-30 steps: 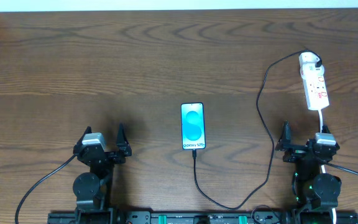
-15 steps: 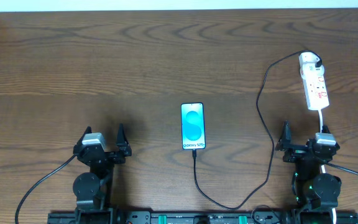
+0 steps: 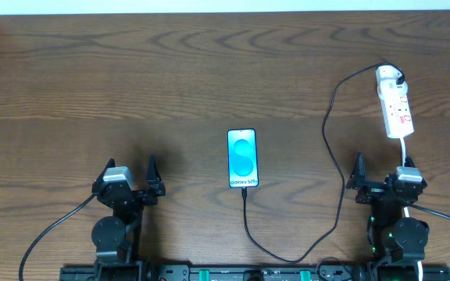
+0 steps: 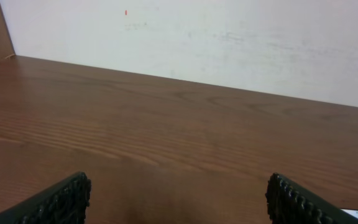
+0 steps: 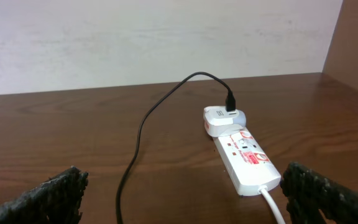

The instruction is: Plug charger to phone and switch on socket

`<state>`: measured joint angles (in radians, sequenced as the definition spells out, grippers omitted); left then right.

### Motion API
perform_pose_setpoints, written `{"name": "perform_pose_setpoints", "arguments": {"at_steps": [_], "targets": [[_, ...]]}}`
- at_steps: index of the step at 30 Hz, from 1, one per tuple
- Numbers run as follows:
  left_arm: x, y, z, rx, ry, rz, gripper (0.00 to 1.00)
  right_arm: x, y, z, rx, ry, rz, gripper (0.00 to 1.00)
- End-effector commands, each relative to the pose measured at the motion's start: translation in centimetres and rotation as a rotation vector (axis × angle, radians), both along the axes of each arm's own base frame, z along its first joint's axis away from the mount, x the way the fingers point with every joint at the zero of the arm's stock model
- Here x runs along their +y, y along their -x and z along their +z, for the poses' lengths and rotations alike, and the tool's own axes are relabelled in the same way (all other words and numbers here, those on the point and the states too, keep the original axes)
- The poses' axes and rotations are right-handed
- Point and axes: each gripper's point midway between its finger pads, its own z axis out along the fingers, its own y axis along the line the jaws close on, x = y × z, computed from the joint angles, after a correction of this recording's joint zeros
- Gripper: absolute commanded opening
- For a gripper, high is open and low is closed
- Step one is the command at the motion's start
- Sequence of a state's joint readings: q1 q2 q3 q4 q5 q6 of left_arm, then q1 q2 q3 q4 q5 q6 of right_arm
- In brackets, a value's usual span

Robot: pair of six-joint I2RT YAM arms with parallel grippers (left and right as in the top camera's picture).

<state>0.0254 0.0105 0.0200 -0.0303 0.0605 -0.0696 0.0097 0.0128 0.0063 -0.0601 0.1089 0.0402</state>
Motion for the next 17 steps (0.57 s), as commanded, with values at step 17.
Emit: {"name": "perform_pose_setpoints", "arguments": {"at_steps": [17], "targets": [[0.13,0.09,-1.56,0.048,-0.016,0.004,0.9,0.15,0.03,0.0,0.0,0.012,0.008,0.99]]}}
